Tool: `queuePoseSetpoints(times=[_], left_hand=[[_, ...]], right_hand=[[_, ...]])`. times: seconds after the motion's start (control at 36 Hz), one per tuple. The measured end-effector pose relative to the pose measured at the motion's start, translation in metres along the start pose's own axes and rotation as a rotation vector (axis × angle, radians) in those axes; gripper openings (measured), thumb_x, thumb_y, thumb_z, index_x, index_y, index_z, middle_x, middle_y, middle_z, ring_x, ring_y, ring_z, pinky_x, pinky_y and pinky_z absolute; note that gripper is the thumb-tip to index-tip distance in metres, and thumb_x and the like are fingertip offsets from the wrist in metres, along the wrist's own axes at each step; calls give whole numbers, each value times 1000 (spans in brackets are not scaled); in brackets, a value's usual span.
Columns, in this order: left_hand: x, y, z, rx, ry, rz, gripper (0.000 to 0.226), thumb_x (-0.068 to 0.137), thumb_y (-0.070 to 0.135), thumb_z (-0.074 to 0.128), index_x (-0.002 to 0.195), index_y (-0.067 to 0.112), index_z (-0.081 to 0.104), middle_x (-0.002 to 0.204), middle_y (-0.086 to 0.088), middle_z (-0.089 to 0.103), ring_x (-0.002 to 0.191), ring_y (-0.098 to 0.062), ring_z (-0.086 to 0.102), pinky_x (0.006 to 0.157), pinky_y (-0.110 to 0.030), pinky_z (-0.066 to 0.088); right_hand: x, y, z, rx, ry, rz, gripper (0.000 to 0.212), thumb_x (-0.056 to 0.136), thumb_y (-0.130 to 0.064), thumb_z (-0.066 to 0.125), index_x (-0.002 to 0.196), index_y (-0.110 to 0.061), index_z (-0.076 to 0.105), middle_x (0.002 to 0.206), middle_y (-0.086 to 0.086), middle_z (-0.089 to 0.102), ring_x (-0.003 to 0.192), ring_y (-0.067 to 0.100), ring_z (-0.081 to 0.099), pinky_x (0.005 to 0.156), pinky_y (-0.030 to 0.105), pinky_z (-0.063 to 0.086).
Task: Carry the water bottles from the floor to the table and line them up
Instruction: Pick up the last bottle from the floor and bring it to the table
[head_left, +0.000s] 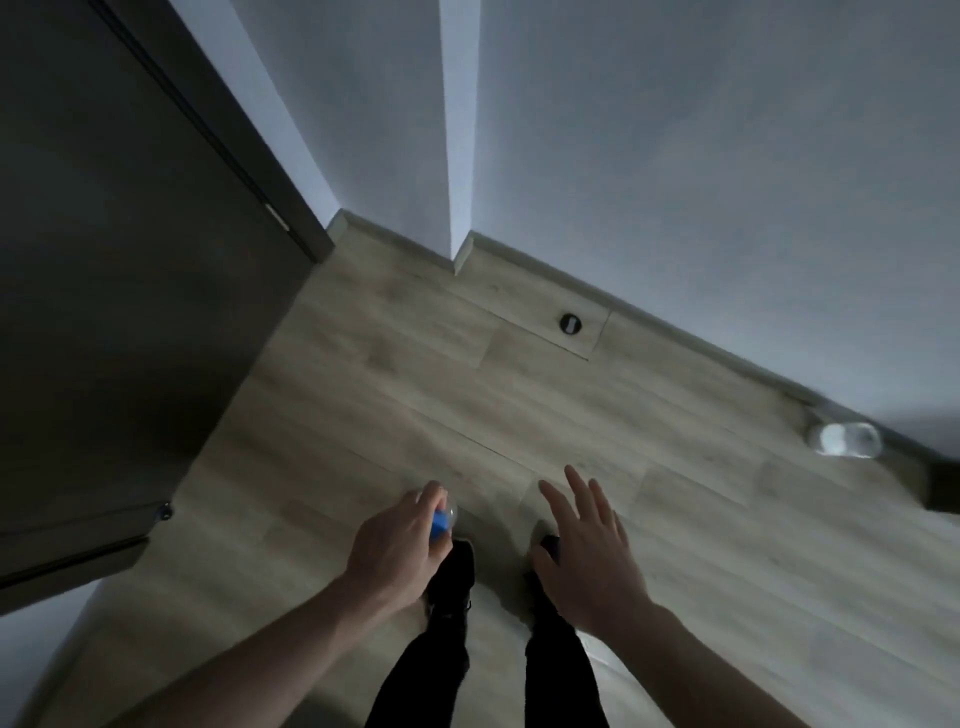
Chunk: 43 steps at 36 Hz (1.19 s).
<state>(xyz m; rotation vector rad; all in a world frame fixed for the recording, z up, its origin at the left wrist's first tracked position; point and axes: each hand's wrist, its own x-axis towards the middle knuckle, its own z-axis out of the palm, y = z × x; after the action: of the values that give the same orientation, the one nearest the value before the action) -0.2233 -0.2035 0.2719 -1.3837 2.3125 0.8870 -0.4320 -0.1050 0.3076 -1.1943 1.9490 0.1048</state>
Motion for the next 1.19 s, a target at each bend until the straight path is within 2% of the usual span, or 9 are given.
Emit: queuePoseSetpoints(times=[0.17, 0.28, 0.36, 0.44, 0.67, 0.86, 1.08, 1.19], left_hand=[[-77, 71, -130, -72, 53, 120, 25, 88, 42, 66, 96, 36, 43, 85, 16, 54, 69, -6, 60, 62, -26, 50], [-116, 119, -185, -76, 76, 201, 25, 84, 39, 67, 92, 37, 44, 85, 16, 56, 68, -7, 57, 61, -28, 45], [-139, 157, -210, -70, 85, 278, 24, 81, 41, 65, 89, 38, 42, 81, 16, 53, 66, -5, 51, 54, -23, 33], [-160, 193, -222, -54, 87, 368, 23, 82, 42, 63, 88, 37, 42, 78, 17, 51, 64, -3, 51, 53, -19, 30], [-201, 304, -214, 44, 64, 545, 20, 88, 48, 60, 88, 35, 44, 76, 14, 55, 64, -4, 54, 55, -26, 38], [-250, 418, -169, 193, 108, 629, 22, 85, 47, 59, 89, 37, 40, 75, 15, 55, 60, -1, 50, 49, -21, 27], [-317, 542, -113, 229, 172, 765, 20, 92, 45, 57, 90, 38, 37, 75, 14, 55, 63, -1, 49, 51, -21, 26], [-342, 600, -89, 223, 159, 833, 20, 91, 42, 58, 91, 39, 38, 78, 15, 57, 66, -1, 51, 52, -22, 31]], right_hand=[[-108, -23, -77, 68, 85, 49, 79, 94, -48, 54, 157, -37, 8, 165, -10, -15, 153, 22, -12, 124, 44, 7], [-173, -22, -109, 116, 171, 89, 75, 96, -47, 52, 156, -38, 9, 166, -9, -15, 153, 22, -11, 123, 44, 9], [-218, -14, -125, 172, 233, 123, 76, 95, -47, 54, 156, -39, 10, 165, -10, -14, 153, 20, -11, 123, 44, 9], [-256, 2, -137, 229, 285, 161, 77, 94, -49, 55, 155, -42, 10, 166, -11, -11, 153, 19, -9, 123, 44, 9], [-350, 73, -154, 312, 431, 226, 76, 92, -51, 57, 154, -41, 13, 166, -9, -5, 153, 20, -5, 122, 43, 10], [-444, 171, -155, 295, 506, 285, 77, 93, -52, 54, 155, -39, 10, 167, -7, -9, 153, 22, -9, 123, 46, 8], [-556, 290, -153, 278, 555, 354, 77, 95, -51, 53, 157, -36, 10, 167, -5, -7, 154, 24, -7, 123, 46, 9], [-599, 340, -153, 295, 597, 392, 77, 95, -52, 53, 157, -37, 10, 167, -7, -7, 154, 23, -6, 124, 45, 10]])
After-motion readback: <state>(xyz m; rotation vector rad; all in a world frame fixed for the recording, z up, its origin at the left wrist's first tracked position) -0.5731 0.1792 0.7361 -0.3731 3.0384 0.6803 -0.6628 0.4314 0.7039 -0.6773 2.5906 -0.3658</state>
